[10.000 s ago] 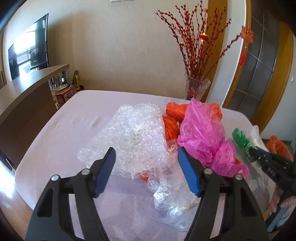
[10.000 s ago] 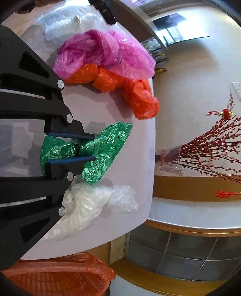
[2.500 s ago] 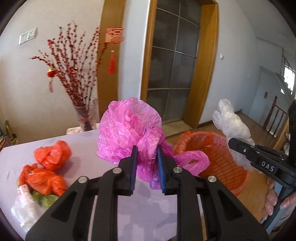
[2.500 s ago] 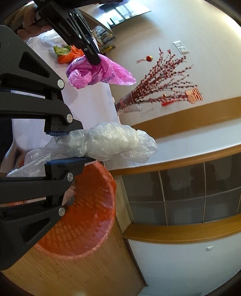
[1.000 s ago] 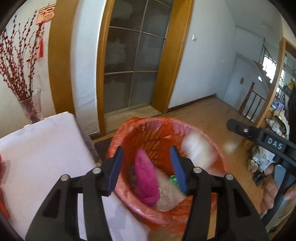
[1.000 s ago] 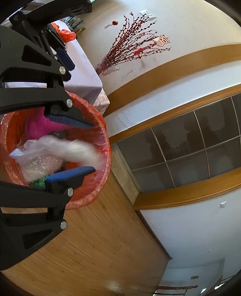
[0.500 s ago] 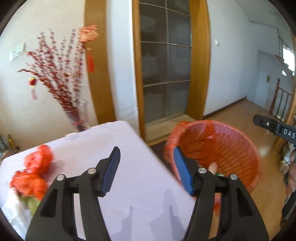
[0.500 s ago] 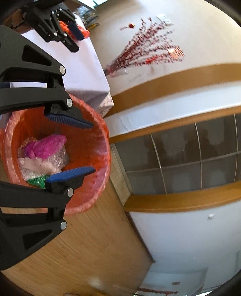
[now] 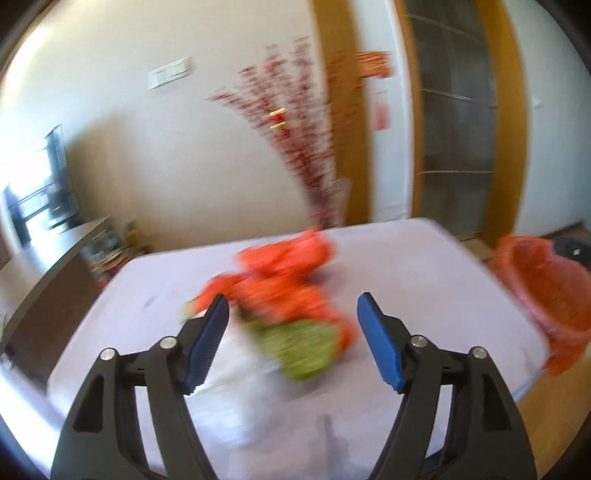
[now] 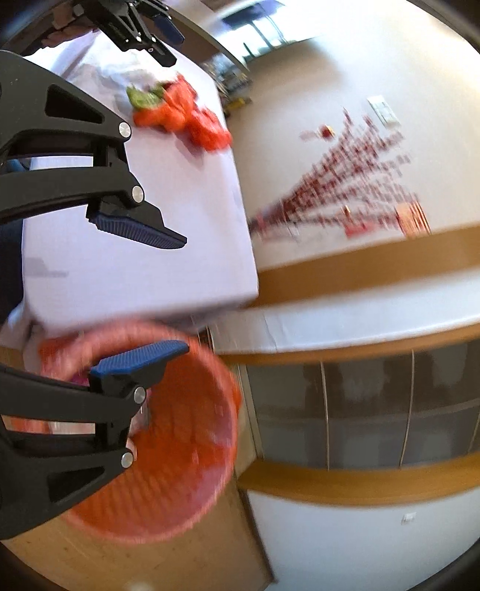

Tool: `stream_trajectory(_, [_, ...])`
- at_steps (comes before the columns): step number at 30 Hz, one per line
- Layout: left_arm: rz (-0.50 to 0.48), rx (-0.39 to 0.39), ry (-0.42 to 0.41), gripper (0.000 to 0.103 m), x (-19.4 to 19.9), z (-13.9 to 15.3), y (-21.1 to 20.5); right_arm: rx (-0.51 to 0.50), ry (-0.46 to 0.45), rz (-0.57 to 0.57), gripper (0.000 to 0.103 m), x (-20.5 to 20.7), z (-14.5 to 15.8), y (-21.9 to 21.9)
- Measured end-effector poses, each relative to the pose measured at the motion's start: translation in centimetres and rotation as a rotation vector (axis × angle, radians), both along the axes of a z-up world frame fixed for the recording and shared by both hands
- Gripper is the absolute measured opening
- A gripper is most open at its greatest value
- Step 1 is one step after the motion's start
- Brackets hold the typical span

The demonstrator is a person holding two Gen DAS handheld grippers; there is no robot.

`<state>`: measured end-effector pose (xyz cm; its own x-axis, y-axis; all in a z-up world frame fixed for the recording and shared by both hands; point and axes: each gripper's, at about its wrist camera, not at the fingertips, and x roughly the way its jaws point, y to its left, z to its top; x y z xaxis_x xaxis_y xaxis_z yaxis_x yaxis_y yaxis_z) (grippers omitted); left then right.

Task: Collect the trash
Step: 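Move both open tools back over the remaining bags on the table, then grasp the clear bubble-wrap bag with the left tool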

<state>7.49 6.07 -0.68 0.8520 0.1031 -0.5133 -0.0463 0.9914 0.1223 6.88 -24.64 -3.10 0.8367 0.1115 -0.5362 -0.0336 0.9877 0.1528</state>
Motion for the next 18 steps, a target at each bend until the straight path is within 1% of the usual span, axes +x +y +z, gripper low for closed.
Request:
stream_trajectory(3, [0.07, -0.013, 0.047, 0.072, -0.4, -1.5, 3.0, -0.003, 0.018, 0.072, 0.053, 0.3, -0.6, 3.2])
stream_trajectory(5, [0.097, -0.022, 0.076, 0.073, -0.6, -2.6, 4.3, -0.007, 0.027, 0.112, 0.053, 0.4, -0.9, 4.9])
stream_trajectory(9, [0.117, -0.007, 0.139, 0.073, 0.1, -4.9, 4.9, -0.023, 0.045, 0.172, 0.053, 0.3, -1.4, 8.0])
stream_trajectory(11, [0.119, -0.016, 0.167, 0.072, 0.4, -5.9, 5.1, -0.024, 0.053, 0.189, 0.053, 0.4, -1.5, 8.9])
stream_trajectory(12, [0.115, -0.04, 0.184, 0.064, 0.5, -6.4, 5.3, -0.023, 0.056, 0.196, 0.053, 0.3, -1.4, 9.2])
stream_trajectory(13, [0.108, -0.068, 0.198, 0.048, 0.7, -6.9, 5.6, -0.023, 0.058, 0.202, 0.053, 0.3, -1.4, 9.5])
stream_trajectory(14, [0.101, -0.099, 0.22, 0.041, 1.0, -7.4, 5.9, -0.023, 0.059, 0.206, 0.053, 0.3, -1.4, 9.8])
stream_trajectory(15, [0.097, -0.115, 0.223, 0.033, 1.0, -7.7, 6.0, -0.023, 0.061, 0.211, 0.053, 0.3, -1.3, 10.1])
stream_trajectory(16, [0.093, -0.129, 0.214, 0.026, 0.8, -7.8, 6.2, -0.025, 0.062, 0.216, 0.053, 0.2, -1.3, 10.4])
stream_trajectory(18, [0.078, -0.142, 0.194, 0.02, 0.5, -7.6, 6.3, -0.033, 0.063, 0.228, 0.053, 0.2, -1.3, 11.1])
